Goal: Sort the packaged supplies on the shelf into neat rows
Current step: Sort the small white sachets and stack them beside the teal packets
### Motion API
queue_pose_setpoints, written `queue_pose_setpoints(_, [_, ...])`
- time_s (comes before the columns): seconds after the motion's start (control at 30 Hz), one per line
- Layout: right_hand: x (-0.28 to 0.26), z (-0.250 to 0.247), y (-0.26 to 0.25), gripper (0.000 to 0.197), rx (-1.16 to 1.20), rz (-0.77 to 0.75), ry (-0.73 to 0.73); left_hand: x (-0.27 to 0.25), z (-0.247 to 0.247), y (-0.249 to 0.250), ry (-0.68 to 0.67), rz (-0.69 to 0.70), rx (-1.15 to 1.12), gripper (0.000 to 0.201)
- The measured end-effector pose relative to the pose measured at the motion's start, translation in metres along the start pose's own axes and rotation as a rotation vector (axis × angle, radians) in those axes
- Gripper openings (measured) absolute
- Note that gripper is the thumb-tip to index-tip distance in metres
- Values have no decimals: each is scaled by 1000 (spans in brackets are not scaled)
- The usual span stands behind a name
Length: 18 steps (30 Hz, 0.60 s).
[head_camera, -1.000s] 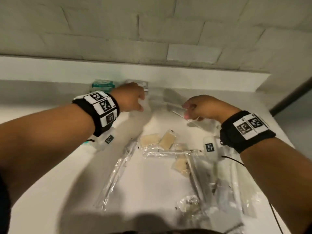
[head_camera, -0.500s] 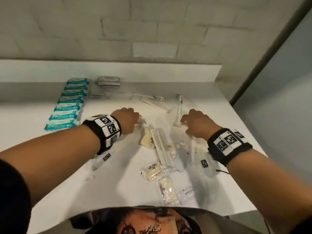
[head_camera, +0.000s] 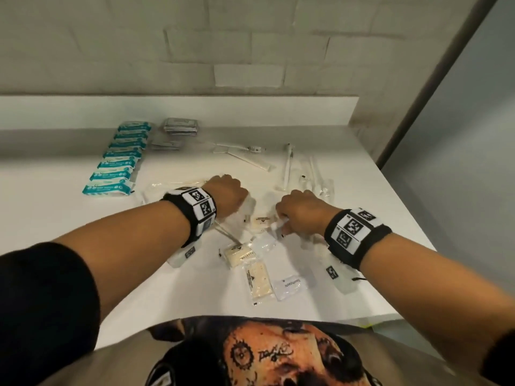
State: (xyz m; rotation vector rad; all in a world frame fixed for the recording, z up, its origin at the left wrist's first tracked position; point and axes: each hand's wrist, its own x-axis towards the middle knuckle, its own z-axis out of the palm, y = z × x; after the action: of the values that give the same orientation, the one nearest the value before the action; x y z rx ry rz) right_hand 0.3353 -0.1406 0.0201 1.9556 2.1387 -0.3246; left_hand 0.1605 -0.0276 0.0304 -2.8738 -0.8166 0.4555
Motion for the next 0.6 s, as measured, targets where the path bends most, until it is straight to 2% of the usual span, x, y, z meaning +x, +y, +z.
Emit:
queue_pose_setpoints(0.1, [-8, -6, 13, 26, 307, 120, 121, -6, 1, -16, -6, -124, -92, 26])
queue_pose_setpoints(0.13, [-16, -11, 14, 24, 362, 134, 112, -8, 2, -17, -30, -110, -163, 29])
queue_pose_setpoints(0.2, [-38, -20, 6, 12, 357, 105, -37, -16, 3, -15, -140, -44, -300, 39])
queue_pose_setpoints(0.27, [-61, -18, -11, 33, 328, 36, -229, -23, 6, -13, -241, -20, -280, 49])
queue_pose_setpoints(0.33, [-76, -1, -26, 59, 223, -35, -302, -26, 8, -14, -263, -28, -142, 45])
queue_pose_setpoints(0.37, [-79, 9, -32, 64, 175, -60, -304, -27, 9, -16, -250, -48, -108, 42])
queue_pose_setpoints(0.43, [-75, 22, -35, 61, 120, -69, -260, -27, 9, -22, -213, -104, -100, 39])
queue_pose_setpoints(0.53, [-64, 24, -29, 44, 33, -66, -196, -29, 4, -25, -164, -236, -103, 39])
queue_pose_setpoints(0.6, [-58, 22, -23, 37, 72, -28, -161, -29, 1, -22, -114, -312, -69, 36])
